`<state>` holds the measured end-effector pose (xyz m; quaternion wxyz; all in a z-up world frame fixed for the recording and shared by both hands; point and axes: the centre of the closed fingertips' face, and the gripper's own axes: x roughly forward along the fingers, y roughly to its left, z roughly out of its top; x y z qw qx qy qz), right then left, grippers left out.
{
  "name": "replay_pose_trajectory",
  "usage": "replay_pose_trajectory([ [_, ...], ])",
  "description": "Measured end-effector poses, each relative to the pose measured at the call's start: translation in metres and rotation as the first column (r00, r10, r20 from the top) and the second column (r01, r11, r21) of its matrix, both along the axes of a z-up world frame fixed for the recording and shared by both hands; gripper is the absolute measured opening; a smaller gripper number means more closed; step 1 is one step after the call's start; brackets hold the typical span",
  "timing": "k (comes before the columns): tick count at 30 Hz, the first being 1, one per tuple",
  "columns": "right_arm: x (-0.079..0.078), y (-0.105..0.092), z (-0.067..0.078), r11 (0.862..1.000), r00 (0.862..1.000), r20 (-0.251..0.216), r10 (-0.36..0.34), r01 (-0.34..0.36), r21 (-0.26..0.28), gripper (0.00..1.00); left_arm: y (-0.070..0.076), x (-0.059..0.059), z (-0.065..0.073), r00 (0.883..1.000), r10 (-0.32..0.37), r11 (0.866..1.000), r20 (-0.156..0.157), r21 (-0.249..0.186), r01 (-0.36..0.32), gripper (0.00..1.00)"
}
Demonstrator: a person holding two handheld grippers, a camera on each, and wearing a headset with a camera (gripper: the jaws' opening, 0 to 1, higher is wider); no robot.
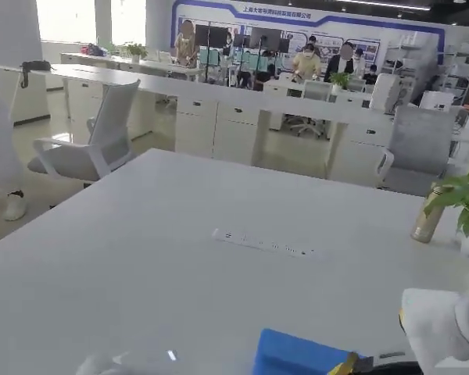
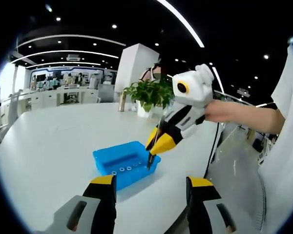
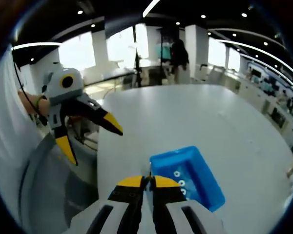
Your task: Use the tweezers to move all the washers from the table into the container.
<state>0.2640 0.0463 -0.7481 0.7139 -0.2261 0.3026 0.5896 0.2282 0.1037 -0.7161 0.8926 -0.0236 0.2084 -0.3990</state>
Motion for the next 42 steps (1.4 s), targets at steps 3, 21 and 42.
replay_pose_trajectory([
  [3, -0.011, -0.010, -0.019, 0.993, 0.997, 0.008, 0.077, -0.076, -0.085, 0.03, -0.003, 0.007, 0.010, 0.999, -0.038, 0.999, -0.008, -0.012, 0.038, 0.47],
  [21, -0.049, -0.010, -0.054, 0.906, 0.938, -0.036, 0.344, -0.341, -0.250, 0.03, -0.062, -0.009, -0.010, 0.883, -0.466, 0.842, -0.051, 0.282, 0.460, 0.20],
  [42, -0.047, -0.017, -0.054, 0.915, 0.947, -0.020, 0.320, -0.314, -0.254, 0.03, -0.080, -0.012, -0.020, 0.822, -0.559, 0.711, -0.113, 0.444, 0.545, 0.00],
])
